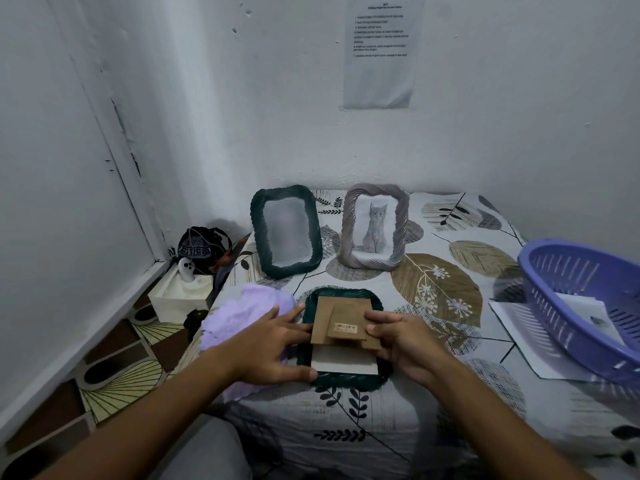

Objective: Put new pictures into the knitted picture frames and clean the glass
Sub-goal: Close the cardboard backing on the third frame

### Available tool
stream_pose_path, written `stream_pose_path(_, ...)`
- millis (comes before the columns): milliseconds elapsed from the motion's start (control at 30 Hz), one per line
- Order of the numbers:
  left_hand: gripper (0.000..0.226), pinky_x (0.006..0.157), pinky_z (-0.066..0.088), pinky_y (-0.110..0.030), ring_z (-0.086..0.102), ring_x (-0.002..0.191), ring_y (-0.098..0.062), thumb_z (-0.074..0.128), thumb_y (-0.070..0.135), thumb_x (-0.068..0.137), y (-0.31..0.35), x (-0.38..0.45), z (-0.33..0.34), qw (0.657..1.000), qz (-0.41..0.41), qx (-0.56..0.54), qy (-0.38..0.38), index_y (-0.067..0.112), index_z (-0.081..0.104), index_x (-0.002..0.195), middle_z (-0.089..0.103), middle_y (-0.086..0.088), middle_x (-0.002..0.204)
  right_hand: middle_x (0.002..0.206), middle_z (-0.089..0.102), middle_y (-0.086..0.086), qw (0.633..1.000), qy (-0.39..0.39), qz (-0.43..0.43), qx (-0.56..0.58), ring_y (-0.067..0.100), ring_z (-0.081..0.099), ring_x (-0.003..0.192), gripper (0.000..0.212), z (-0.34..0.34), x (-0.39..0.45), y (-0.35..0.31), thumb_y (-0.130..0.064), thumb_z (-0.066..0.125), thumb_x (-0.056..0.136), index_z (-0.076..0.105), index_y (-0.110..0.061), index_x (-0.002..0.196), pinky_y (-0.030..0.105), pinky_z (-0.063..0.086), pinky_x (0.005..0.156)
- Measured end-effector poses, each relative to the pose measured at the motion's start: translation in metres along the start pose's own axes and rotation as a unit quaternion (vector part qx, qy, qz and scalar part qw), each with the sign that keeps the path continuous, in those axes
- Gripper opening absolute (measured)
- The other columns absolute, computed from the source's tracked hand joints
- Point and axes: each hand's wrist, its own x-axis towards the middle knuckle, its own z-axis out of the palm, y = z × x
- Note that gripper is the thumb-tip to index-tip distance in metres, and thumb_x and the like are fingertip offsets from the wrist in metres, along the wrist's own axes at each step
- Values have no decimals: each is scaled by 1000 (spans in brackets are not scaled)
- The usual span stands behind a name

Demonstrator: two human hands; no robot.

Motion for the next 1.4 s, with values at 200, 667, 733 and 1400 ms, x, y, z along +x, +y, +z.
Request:
stream_pose_path(200, 72, 119, 1, -49, -11, 146, -6, 38, 78, 81, -2, 0, -1, 1000, 0, -5, -4, 41, 37, 143, 22, 23, 154, 91, 68, 19, 1000, 1, 0, -3, 19, 69, 60, 35, -1, 1, 1, 18, 53, 83, 58, 6, 116, 24, 53, 46)
stream_pose_path(667, 88, 120, 1, -41, 2, 142, 1, 42, 84, 71, -3, -1, -9, 997, -35, -52, 35, 27, 49, 138, 35, 9, 152, 96, 67, 20, 999, 5, 6, -43, 18, 68, 60, 36, -2, 7, -1, 18, 55, 82, 60, 4, 115, 21, 50, 43)
stream_pose_path(733, 101, 120, 4, -37, 11, 140, 2, 39, 91, 63, -6, -3, -15, 992, -62, -91, 68, 25, 49, 138, 39, 6, 150, 95, 68, 19, 998, 8, 5, -55, 16, 68, 57, 37, -2, 7, -2, 17, 55, 82, 61, 3, 116, 20, 48, 41)
stream_pose_path(1400, 75, 119, 11, -46, 18, 143, -4, 42, 77, 74, -7, 8, -4, 994, -21, -87, 66, 26, 61, 126, 48, 14, 140, 83, 65, 10, 941, 39, -77, -327, 18, 61, 57, 26, -5, 7, -3, 0, 67, 83, 64, -5, 109, 24, 48, 42)
